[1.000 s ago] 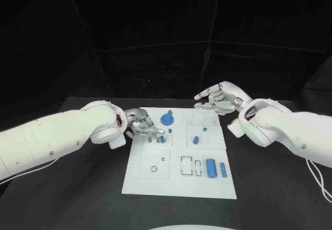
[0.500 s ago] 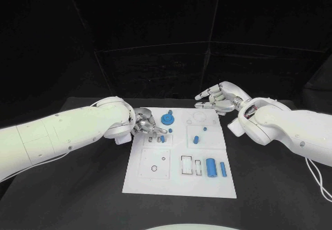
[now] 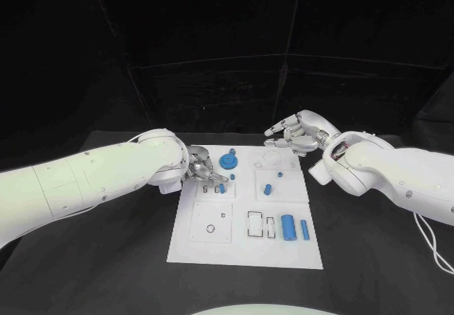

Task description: Assemble the parts on the task board

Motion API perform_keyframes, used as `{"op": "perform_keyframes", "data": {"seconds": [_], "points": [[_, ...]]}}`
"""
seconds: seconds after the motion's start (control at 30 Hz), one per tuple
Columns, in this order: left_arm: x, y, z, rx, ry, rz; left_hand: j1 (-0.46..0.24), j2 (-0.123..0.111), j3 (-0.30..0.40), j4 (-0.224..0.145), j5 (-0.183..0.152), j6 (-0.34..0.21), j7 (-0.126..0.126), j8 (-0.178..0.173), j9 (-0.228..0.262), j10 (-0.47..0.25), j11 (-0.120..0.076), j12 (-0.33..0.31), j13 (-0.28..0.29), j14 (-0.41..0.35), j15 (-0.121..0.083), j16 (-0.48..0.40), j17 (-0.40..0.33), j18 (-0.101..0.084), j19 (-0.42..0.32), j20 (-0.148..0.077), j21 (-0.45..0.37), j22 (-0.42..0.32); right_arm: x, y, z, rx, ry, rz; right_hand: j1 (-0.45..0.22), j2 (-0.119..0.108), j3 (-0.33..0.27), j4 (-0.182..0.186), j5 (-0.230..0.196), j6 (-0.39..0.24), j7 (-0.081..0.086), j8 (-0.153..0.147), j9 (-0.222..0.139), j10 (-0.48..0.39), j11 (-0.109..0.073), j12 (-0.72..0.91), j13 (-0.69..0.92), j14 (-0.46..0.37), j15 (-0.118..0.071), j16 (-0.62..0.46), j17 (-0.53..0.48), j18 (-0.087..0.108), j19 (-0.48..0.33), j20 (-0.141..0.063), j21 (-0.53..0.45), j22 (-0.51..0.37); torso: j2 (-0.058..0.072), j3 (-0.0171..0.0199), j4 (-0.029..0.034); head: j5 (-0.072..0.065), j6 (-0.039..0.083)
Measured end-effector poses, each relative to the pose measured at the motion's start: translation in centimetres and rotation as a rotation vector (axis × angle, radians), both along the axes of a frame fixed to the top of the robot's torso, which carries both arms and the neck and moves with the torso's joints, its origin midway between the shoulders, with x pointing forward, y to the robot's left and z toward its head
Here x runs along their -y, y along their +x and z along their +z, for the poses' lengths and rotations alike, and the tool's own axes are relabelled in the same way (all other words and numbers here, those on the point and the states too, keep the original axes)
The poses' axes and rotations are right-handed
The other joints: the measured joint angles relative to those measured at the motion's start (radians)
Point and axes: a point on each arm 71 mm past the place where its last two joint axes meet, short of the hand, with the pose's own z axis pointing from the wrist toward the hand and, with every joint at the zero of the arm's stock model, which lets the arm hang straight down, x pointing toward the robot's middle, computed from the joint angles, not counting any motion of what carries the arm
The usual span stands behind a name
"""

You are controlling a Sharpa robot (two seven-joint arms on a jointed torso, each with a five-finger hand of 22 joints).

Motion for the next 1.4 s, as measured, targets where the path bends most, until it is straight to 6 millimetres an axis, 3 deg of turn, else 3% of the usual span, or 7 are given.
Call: {"op": "perform_keyframes", "data": {"seconds": [1.4], "points": [[2.1, 0.1, -0.3, -0.031, 0.034, -0.057, 0.059, 0.023, 0.021, -0.032, 0.000, -0.027, 0.002, 0.025, 0.049, 0.000, 0.000, 0.005, 0.008, 0.000, 0.000, 0.000, 0.000, 0.000, 0.000, 0.000, 0.004, 0.009, -0.6, 0.2, -0.2, -0.011, -0.008, 0.006, 0.000, 0.000, 0.000, 0.000, 0.006, 0.000, 0.000, 0.000, 0.000, 0.000, 0.000, -0.005, -0.003, 0.000, 0.000, 0.000, -0.001, 0.000, 0.000, 0.000, -0.001, -0.006, 0.000, -0.0007, 0.0008, -0.002, -0.018]]}}
